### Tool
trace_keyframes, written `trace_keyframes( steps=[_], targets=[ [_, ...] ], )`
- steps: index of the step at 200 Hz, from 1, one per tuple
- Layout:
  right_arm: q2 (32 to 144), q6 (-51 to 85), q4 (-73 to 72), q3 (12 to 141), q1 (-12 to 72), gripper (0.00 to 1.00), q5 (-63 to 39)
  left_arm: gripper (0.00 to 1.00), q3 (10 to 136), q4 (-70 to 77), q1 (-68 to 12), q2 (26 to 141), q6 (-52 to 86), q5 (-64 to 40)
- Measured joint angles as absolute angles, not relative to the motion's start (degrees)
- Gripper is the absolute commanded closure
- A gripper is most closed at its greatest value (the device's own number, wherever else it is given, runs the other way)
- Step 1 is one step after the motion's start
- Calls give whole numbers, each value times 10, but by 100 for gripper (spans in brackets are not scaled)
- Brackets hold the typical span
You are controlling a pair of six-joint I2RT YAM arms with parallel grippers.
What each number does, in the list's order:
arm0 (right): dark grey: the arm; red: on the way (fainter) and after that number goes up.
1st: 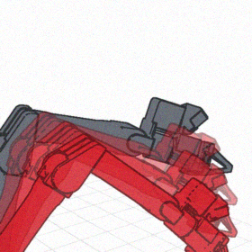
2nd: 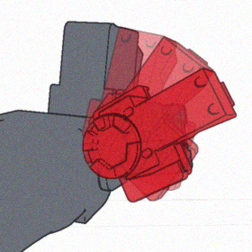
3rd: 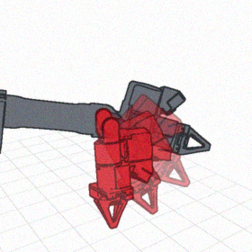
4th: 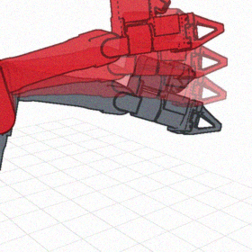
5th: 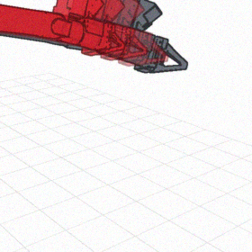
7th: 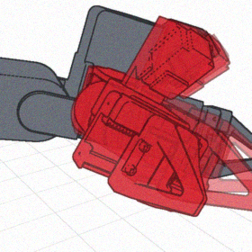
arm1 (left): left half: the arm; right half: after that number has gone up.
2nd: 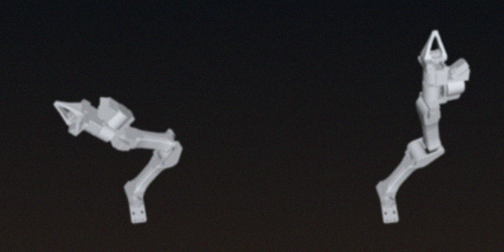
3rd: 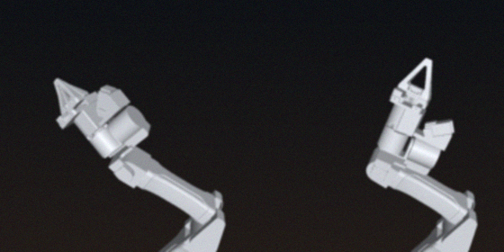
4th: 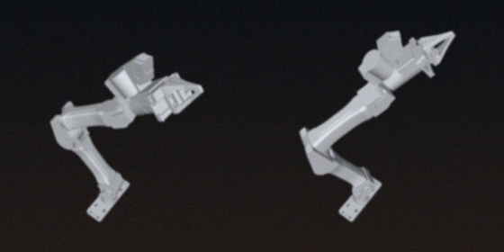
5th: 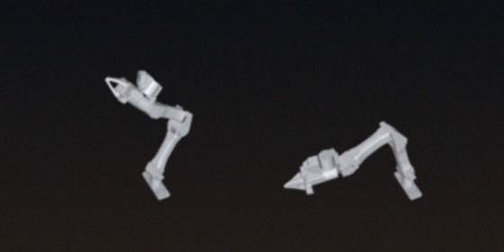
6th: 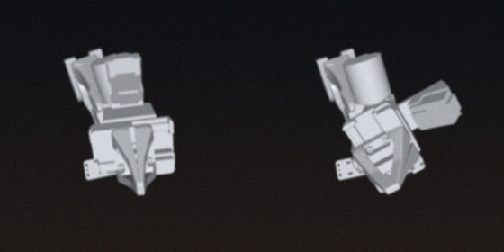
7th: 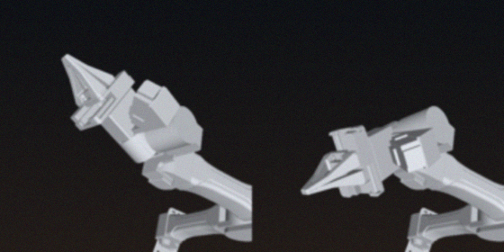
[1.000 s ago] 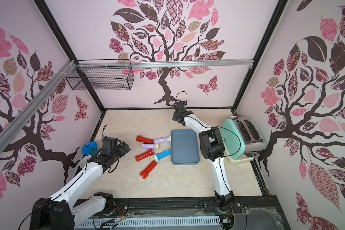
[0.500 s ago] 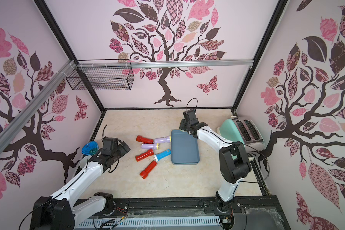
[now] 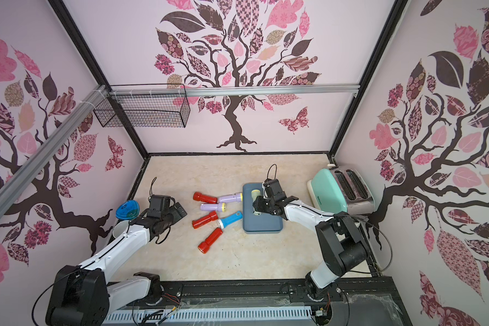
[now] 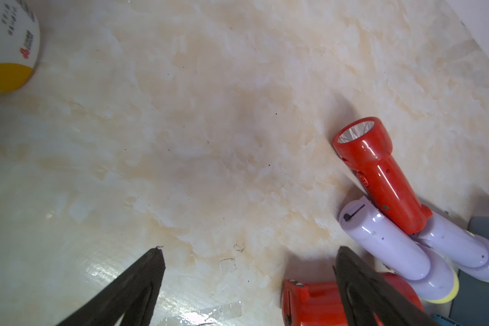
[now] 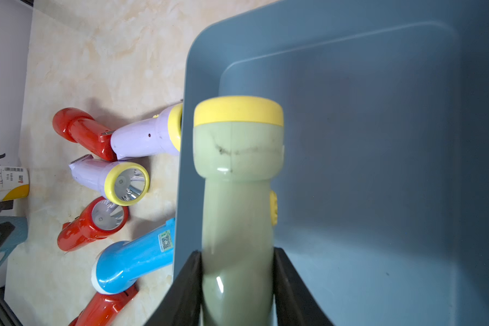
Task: Put the flashlights into the storage boxes
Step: Place the flashlight at the storage box.
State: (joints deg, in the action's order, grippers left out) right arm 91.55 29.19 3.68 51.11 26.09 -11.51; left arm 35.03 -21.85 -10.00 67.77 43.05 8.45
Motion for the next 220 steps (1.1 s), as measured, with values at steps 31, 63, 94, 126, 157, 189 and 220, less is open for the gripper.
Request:
trace_keyframes(
  steps=[31,63,94,126,157,189,220],
  targets=[
    [981,291,32,549,261,61,-127,2,350,-219,-100,694,429,71],
    [1048,285,33,606,261,60,-128,2,350,-219,-100,691,429,71],
    [1087,289,41,662,261,53,-128,2,350,-218,-100,674,429,71],
    [1099,306,44,687,261,46,-129,2,350,-215,-100,666,426,72],
    [1101,316,54,691,261,45,-131,2,350,-215,-100,666,424,72],
    [1091,306,76,688,261,1,-126,2,346,-201,-100,662,435,70],
    [983,259,102,612,261,1,-87,2,348,-206,-105,648,464,62]
  ],
)
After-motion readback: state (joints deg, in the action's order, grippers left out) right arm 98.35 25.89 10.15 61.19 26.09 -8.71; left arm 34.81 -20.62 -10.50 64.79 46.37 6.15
